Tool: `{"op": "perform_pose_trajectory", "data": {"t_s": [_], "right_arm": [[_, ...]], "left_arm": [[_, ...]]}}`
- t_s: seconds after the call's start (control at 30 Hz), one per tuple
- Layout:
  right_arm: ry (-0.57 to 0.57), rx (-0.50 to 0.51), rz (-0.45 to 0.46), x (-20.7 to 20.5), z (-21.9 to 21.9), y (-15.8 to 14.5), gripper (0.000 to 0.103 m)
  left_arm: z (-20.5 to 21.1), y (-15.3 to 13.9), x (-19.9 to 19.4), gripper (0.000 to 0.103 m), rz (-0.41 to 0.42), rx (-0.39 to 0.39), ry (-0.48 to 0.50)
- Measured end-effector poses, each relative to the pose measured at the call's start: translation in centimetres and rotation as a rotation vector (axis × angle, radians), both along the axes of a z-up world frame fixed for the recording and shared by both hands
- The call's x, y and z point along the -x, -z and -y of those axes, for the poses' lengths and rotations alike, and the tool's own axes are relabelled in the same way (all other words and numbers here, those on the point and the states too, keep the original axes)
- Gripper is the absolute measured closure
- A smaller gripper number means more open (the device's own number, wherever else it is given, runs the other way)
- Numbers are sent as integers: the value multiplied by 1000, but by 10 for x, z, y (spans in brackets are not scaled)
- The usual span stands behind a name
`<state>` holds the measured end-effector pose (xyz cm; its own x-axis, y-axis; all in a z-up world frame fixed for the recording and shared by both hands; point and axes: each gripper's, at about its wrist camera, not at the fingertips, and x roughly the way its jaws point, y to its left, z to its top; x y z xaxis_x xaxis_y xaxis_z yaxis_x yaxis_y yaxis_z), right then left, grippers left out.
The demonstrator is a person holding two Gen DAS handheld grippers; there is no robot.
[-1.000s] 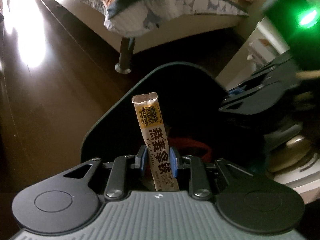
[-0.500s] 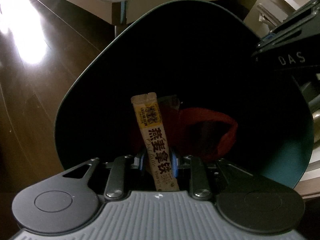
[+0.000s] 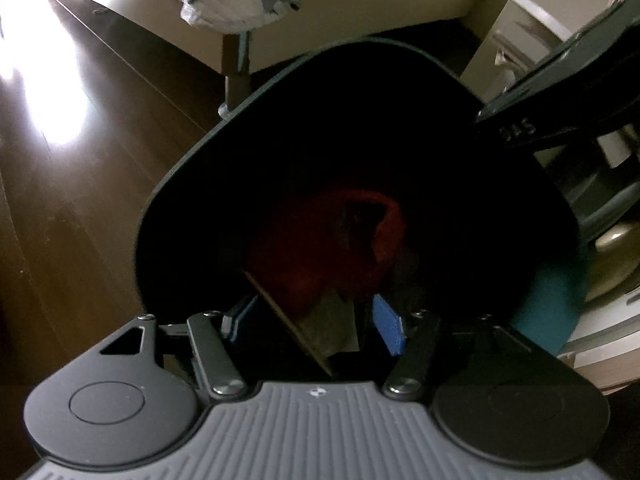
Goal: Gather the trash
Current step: 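Move the left tool back down to the crumpled white wrapper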
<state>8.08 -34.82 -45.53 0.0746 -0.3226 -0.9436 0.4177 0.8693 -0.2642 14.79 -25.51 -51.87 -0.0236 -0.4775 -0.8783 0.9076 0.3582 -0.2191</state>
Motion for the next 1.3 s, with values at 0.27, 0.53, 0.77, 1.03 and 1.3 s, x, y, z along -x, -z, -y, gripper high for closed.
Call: {"op": "perform_pose_trajectory", "data": {"t_s": [0.27, 0.53, 0.77, 1.03, 1.3], "right_arm": [[8, 0, -9, 1, 2, 1, 94], [12, -1, -32, 10, 2, 3, 94], [16, 2, -45, 13, 1, 3, 94], [20, 3, -53, 10, 0, 3, 94], [23, 3, -47, 10, -1, 2, 94]], "left_arm": [[-50, -26, -23, 35, 32, 57, -96], [-114, -37, -63, 27, 99, 63, -254], [-185, -16, -109, 23, 81, -16, -516], [-298, 48, -165, 23, -39, -192, -950], [-405, 108, -212, 23, -180, -315, -1419]]}}
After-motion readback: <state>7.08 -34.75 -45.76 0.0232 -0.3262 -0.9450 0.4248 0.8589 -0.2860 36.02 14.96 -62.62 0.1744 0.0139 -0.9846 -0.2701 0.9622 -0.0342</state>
